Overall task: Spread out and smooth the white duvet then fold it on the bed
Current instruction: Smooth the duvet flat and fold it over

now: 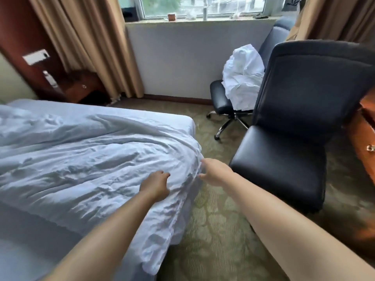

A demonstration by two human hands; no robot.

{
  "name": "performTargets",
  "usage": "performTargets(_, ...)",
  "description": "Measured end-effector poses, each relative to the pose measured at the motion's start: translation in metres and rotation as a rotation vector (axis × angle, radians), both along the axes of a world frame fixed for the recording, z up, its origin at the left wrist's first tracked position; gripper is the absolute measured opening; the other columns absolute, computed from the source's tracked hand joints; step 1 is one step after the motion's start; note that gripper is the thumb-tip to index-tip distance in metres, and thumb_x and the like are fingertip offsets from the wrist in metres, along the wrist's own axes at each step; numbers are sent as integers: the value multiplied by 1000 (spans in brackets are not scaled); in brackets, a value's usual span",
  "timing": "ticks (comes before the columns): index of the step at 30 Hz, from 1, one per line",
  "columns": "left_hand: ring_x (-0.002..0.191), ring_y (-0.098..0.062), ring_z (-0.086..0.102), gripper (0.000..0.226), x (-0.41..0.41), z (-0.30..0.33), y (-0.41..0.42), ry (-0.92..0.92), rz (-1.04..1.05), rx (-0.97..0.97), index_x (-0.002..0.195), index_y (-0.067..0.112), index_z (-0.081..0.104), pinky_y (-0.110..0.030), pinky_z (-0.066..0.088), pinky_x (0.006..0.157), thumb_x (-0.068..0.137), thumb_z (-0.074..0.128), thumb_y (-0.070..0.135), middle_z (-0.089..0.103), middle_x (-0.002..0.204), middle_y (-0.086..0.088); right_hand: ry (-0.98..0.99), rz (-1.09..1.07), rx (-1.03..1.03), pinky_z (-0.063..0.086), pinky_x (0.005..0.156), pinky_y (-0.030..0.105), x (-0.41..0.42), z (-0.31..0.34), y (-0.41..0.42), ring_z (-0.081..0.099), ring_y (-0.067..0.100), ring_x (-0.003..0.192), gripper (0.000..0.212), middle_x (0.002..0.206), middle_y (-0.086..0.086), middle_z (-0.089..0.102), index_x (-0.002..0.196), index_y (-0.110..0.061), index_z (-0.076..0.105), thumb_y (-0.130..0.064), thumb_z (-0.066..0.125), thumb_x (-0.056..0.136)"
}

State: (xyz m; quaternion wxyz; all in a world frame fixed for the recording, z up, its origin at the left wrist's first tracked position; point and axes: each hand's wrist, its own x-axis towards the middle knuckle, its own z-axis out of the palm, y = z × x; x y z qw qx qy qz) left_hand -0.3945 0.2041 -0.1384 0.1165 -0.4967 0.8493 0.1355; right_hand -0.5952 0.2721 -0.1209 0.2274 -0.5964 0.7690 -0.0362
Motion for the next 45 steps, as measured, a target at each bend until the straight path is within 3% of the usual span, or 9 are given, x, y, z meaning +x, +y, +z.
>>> performTargets(6,132,-21,38,53,-38,-7,-88,-10,161,35,141,24,40,-38,42,100,89,49,18,39,143,2,46,190,68,45,98,42,-54,-15,-125,45,25,128,62,144,2,43,145,-17,32,-39,54,91)
performTargets(14,134,-21,36,53,-83,-40,-258,100,363,139,141,22,40,-39,40,103,89,44,15,37,147,1,107,380,115,41,101,39,-91,-37,-320,42,26,130,60,145,4,40,145,-15,32,-36,54,93)
performTargets(18,138,-20,32,56,-104,-35,-324,91,432,181,144,25,35,-37,38,105,90,44,16,29,153,3,90,438,88,38,104,39,-103,-27,-403,39,26,133,61,148,4,37,146,-15,30,-35,53,94)
performTargets(25,134,-19,36,57,-139,-31,-436,117,533,173,143,24,37,-37,39,105,88,45,15,33,148,3,110,527,92,39,104,37,-141,-30,-530,39,25,133,60,146,3,39,146,-16,30,-35,52,94)
performTargets(34,133,-20,36,55,-209,-34,-575,53,835,159,145,25,33,-39,43,100,91,44,17,31,149,3,48,837,119,41,102,40,-183,-49,-725,41,26,130,57,142,5,42,142,-14,34,-35,52,93)
performTargets(40,131,-21,38,54,-252,-18,-633,9,1032,158,144,24,35,-37,44,98,92,44,18,32,148,3,-7,1017,153,42,99,40,-206,-40,-813,41,26,130,65,144,3,41,149,-21,26,-37,52,92)
performTargets(45,129,-20,39,53,-259,-9,-651,-22,1164,165,144,24,34,-36,44,95,92,44,18,34,146,3,-16,1170,150,43,99,40,-197,-34,-854,43,26,128,59,142,3,42,145,-17,31,-36,52,93)
